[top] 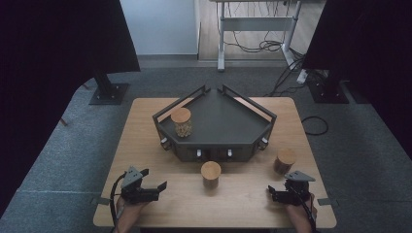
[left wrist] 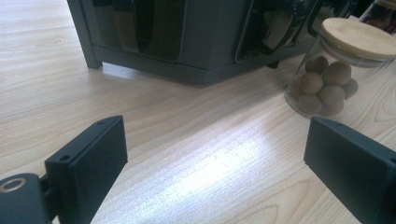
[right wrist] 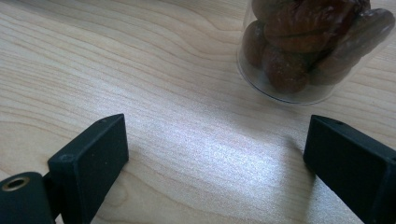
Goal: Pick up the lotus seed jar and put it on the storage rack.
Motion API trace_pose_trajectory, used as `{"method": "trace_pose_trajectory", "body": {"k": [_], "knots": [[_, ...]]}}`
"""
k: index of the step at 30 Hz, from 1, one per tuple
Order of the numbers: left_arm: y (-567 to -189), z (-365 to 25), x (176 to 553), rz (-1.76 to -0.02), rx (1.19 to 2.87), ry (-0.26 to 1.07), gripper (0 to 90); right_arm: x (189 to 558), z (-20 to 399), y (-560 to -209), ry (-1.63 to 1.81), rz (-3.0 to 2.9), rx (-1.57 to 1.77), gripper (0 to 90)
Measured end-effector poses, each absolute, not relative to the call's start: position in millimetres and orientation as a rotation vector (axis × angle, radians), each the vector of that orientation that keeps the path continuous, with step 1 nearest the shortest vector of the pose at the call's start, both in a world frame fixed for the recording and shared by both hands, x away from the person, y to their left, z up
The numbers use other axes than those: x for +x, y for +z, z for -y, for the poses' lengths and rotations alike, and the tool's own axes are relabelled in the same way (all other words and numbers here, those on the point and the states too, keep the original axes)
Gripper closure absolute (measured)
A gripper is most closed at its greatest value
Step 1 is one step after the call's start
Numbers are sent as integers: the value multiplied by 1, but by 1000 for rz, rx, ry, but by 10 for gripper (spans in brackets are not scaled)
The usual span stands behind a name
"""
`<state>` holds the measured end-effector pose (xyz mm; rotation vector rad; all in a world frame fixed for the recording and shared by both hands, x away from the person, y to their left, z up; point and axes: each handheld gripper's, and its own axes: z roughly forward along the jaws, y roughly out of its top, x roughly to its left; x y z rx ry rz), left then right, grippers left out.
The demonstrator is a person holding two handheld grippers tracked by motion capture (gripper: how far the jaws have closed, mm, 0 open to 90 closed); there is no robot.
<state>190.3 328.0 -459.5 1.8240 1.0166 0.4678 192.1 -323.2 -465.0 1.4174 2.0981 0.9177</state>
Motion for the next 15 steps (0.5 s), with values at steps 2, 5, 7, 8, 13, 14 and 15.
{"method": "trace_pose_trajectory", "body": {"k": [2, 5, 7, 8, 13, 14, 15], "knots": [[-461, -327, 190, -1018, 1830, 467, 59, 192, 323, -465, 918, -2098, 1417, 62], [-462, -326, 189, -1021, 1836, 468, 59, 192, 323, -465, 918, -2098, 1417, 62], [-464, -327, 189, -1025, 1837, 462, 59, 192, 323, -465, 918, -2098, 1417, 62], [-464, -326, 189, -1027, 1838, 461, 58, 192, 323, -465, 918, -2098, 1417, 62], [-467, -326, 189, -1035, 1842, 453, 58, 192, 323, -465, 918, -2098, 1417, 62], [-468, -326, 189, -1036, 1843, 451, 58, 192, 323, -465, 918, -2098, 1417, 62], [-468, -326, 189, -1038, 1845, 450, 58, 192, 323, -465, 918, -2098, 1417, 62]]}}
